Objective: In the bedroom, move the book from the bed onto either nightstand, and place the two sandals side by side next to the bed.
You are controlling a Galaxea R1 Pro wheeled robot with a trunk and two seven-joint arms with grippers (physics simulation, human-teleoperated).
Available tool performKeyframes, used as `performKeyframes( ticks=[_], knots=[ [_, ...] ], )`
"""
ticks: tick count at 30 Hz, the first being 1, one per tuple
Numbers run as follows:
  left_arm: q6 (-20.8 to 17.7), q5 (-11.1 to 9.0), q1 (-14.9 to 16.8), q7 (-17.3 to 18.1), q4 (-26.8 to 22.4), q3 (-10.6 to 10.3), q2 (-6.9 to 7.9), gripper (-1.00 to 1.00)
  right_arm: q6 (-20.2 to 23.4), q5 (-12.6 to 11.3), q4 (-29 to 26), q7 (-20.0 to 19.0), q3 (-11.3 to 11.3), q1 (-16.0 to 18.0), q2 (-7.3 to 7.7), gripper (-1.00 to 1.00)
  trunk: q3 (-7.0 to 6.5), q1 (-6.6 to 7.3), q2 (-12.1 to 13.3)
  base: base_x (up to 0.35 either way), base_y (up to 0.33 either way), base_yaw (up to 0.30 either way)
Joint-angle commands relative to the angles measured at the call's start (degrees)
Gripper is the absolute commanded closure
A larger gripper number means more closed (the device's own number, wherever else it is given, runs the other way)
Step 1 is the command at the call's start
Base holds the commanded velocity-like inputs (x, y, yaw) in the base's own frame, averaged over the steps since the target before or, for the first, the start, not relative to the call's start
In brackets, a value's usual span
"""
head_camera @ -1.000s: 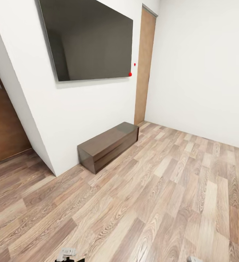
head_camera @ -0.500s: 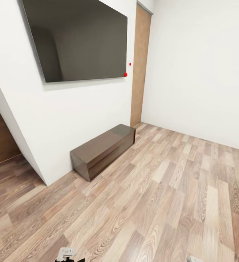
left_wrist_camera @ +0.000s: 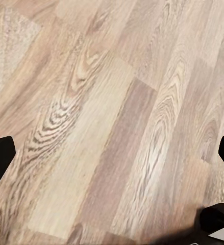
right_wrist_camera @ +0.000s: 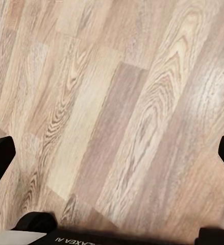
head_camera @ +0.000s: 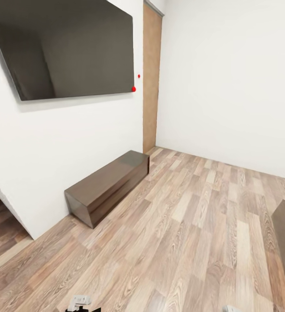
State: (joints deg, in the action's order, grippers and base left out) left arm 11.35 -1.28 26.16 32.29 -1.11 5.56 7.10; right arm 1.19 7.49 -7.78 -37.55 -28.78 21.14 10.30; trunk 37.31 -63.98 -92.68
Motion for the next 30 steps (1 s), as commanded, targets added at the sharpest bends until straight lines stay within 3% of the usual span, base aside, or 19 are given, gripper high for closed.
performKeyframes(
  ticks=[1,14,30],
  knots=[
    [-0.03,-0.13,0.03,0.32,0.07,0.33,0.02,-1.00,0.13,0.59,-0.04,-0.24,-0.50,0.04,-0.01,-1.00,0.05,-0.02,-0.02,0.267,0.000,-0.189],
    [-0.04,-0.13,0.03,0.32,0.13,0.33,0.02,-1.00,0.13,0.59,-0.04,-0.24,-0.51,0.04,-0.01,-1.00,0.05,-0.02,-0.02,0.239,0.000,-0.188],
    [-0.07,-0.13,0.03,0.32,0.12,0.33,0.02,-1.00,0.13,0.60,-0.04,-0.24,-0.49,0.04,-0.01,-1.00,0.05,-0.02,-0.02,0.018,0.000,-0.189]
  ],
)
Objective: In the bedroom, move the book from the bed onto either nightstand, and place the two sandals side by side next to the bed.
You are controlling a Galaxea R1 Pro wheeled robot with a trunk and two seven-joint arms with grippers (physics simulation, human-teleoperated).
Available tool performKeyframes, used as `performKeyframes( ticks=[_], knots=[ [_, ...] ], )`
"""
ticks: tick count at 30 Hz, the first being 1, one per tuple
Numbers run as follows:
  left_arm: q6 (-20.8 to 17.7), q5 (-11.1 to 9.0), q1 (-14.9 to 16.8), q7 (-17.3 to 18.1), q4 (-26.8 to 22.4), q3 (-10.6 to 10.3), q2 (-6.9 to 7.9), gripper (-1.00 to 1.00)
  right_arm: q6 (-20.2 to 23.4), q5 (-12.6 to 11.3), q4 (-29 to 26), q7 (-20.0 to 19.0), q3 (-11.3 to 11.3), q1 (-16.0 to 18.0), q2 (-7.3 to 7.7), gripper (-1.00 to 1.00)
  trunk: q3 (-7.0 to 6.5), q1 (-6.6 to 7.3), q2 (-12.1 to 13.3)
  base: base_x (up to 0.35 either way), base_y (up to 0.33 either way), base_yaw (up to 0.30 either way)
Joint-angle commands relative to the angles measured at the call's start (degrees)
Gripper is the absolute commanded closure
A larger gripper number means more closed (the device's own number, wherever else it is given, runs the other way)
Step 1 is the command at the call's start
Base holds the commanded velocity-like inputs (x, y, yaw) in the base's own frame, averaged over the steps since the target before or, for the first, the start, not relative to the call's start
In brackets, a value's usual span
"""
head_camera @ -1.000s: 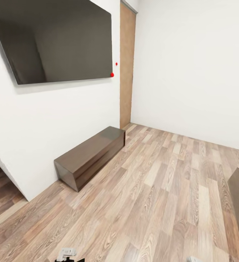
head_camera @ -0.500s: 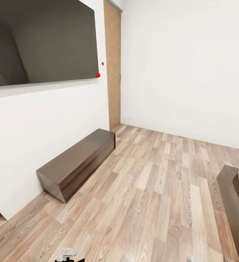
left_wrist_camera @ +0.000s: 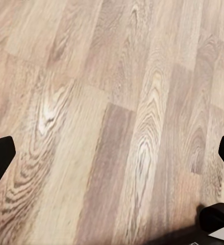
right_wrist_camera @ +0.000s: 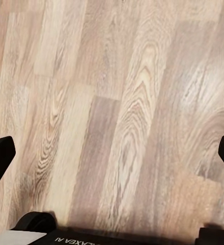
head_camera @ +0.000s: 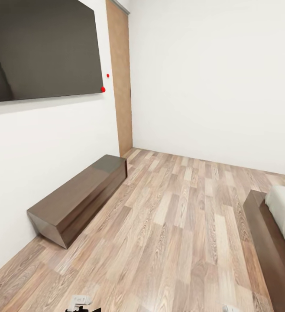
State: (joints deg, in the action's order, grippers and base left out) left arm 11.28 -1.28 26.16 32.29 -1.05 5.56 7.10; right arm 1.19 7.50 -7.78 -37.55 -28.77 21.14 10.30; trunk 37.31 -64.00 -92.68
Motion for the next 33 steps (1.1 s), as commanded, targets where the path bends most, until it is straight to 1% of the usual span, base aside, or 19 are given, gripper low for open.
performKeyframes(
  ticks=[1,33],
  knots=[
    [0.00,-0.13,0.03,0.32,0.07,0.33,0.02,-1.00,0.13,0.59,-0.04,-0.24,-0.50,0.04,-0.01,-1.00,0.05,0.01,-0.03,0.000,0.000,-0.190],
    [-0.01,-0.13,0.03,0.32,0.02,0.33,0.02,-1.00,0.13,0.50,-0.06,-0.24,-0.50,0.04,-0.01,-1.00,0.05,0.01,-0.03,0.000,0.000,-0.189]
  ],
)
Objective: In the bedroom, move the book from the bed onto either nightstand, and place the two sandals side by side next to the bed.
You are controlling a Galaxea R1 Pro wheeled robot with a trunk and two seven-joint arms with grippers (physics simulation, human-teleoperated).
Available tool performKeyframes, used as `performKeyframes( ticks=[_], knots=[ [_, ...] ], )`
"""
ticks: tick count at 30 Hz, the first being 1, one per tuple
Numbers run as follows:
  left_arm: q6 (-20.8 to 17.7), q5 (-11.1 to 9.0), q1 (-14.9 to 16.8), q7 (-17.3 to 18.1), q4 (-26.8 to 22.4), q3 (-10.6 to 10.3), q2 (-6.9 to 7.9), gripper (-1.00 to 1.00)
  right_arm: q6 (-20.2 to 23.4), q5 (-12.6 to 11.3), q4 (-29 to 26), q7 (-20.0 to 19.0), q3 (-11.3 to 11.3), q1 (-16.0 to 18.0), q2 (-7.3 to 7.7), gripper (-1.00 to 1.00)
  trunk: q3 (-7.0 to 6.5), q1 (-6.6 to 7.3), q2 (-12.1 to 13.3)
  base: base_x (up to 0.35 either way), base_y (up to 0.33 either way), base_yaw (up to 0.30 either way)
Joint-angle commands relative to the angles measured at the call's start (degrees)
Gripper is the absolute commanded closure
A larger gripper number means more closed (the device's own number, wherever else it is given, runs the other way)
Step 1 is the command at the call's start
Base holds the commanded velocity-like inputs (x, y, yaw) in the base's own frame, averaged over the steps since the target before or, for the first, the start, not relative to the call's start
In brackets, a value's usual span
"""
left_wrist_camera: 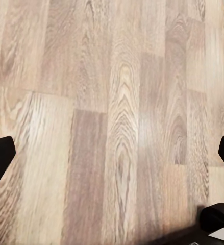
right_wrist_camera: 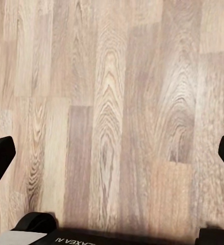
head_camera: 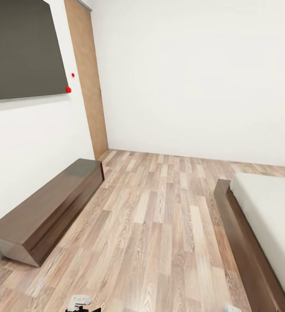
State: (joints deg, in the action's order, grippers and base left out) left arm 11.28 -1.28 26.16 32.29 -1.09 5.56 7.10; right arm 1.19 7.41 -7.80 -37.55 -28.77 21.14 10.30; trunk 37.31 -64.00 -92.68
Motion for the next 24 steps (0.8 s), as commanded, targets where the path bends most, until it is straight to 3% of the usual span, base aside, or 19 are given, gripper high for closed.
performKeyframes(
  ticks=[1,24],
  knots=[
    [-0.02,-0.13,0.03,0.32,0.06,0.33,0.02,-1.00,0.13,0.59,-0.03,-0.24,-0.52,0.04,-0.01,-1.00,0.05,0.00,-0.03,0.000,0.000,-0.189],
    [-0.03,-0.13,0.03,0.32,0.10,0.33,0.02,-1.00,0.13,0.59,-0.02,-0.23,-0.52,0.04,-0.01,-1.00,0.05,0.00,-0.03,0.000,0.000,-0.189]
  ],
)
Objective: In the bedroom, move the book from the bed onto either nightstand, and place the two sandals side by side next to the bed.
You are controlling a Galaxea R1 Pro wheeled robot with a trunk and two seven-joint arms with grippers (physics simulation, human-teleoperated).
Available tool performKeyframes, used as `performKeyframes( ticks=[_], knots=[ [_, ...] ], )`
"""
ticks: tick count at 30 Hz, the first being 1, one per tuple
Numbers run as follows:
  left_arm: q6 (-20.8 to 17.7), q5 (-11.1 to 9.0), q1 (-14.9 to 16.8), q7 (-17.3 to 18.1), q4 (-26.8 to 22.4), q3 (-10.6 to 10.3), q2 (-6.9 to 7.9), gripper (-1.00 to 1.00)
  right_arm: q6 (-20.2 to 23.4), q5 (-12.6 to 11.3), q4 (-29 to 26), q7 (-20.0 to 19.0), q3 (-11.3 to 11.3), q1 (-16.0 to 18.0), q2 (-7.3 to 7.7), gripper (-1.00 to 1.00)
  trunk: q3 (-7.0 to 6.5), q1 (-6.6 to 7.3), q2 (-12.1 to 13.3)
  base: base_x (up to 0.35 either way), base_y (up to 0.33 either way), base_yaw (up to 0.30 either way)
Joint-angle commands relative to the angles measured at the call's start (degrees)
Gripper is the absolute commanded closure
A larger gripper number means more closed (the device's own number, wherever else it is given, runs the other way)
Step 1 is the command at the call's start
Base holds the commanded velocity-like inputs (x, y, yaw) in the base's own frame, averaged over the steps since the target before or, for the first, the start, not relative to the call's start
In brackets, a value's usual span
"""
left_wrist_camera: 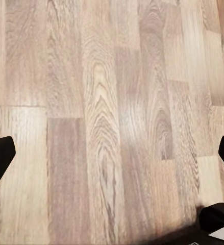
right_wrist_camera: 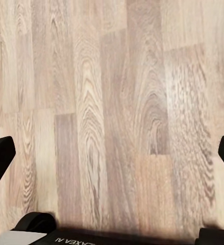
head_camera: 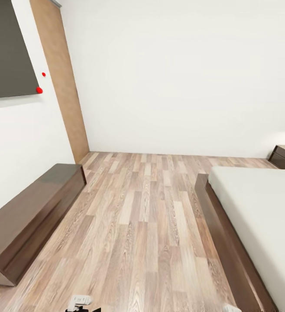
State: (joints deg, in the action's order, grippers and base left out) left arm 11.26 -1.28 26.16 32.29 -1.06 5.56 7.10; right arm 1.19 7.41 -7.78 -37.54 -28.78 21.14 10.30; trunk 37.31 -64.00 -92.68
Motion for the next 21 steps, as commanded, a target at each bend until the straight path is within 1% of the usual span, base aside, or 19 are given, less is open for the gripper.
performKeyframes(
  ticks=[1,6,8,21],
  knots=[
    [-0.01,-0.13,0.03,0.32,0.05,0.32,0.02,-1.00,0.13,0.59,-0.04,-0.24,-0.50,0.04,-0.01,-1.00,0.05,0.00,-0.03,0.000,0.000,-0.188],
    [-0.01,-0.13,0.03,0.32,0.03,0.32,0.02,-1.00,0.13,0.59,-0.04,-0.22,-0.51,0.04,-0.01,-1.00,0.05,0.00,-0.03,0.003,0.000,-0.167],
    [-0.01,-0.13,0.03,0.30,0.03,0.32,0.02,-1.00,0.13,0.59,-0.04,-0.22,-0.50,0.04,-0.01,-1.00,0.05,0.00,-0.03,0.137,0.000,-0.067],
    [-0.09,-0.16,0.03,0.23,0.02,0.32,0.02,-1.00,0.13,0.57,-0.04,-0.23,-0.52,0.04,-0.01,-1.00,0.05,0.00,-0.03,0.312,0.000,-0.007]
  ],
)
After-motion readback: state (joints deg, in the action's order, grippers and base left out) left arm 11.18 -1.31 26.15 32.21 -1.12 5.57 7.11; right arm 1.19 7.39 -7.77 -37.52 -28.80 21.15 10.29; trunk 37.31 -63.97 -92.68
